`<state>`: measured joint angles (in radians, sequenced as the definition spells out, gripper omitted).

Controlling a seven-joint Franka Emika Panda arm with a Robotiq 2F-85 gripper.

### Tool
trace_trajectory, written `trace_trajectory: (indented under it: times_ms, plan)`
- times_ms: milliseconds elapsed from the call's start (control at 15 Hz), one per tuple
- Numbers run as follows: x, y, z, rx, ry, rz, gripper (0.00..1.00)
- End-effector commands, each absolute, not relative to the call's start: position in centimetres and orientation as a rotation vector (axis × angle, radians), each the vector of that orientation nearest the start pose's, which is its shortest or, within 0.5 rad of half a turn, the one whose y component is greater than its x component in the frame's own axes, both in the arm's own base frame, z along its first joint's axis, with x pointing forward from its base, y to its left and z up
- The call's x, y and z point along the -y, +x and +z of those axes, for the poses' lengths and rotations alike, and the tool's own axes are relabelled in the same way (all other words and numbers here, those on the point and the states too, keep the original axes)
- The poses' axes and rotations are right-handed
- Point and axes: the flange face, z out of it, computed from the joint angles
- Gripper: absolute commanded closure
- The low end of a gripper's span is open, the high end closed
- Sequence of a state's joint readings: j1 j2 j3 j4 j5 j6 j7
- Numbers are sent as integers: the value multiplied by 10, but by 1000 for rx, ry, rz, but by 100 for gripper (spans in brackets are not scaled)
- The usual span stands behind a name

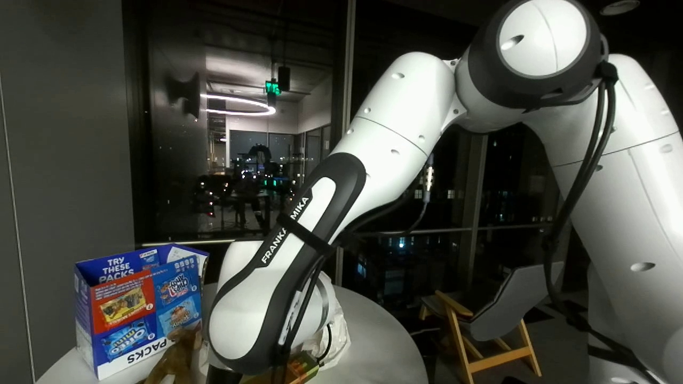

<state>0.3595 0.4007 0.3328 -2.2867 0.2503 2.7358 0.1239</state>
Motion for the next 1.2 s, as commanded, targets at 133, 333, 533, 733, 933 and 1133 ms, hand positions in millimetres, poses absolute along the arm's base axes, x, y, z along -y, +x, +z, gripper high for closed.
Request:
trace_trajectory:
  times_ms: [133,333,533,733,933,1133]
  plan:
    - [-337,418,189,460,-2875,66,23]
    - [-320,420,194,402,-2885,41,3]
    - [-310,423,196,388,-2870,44,39]
    - [-303,430,195,370,-2870,46,62]
    - [-296,432,197,343,-2851,50,84]
    - [-289,429,201,290,-2845,28,94]
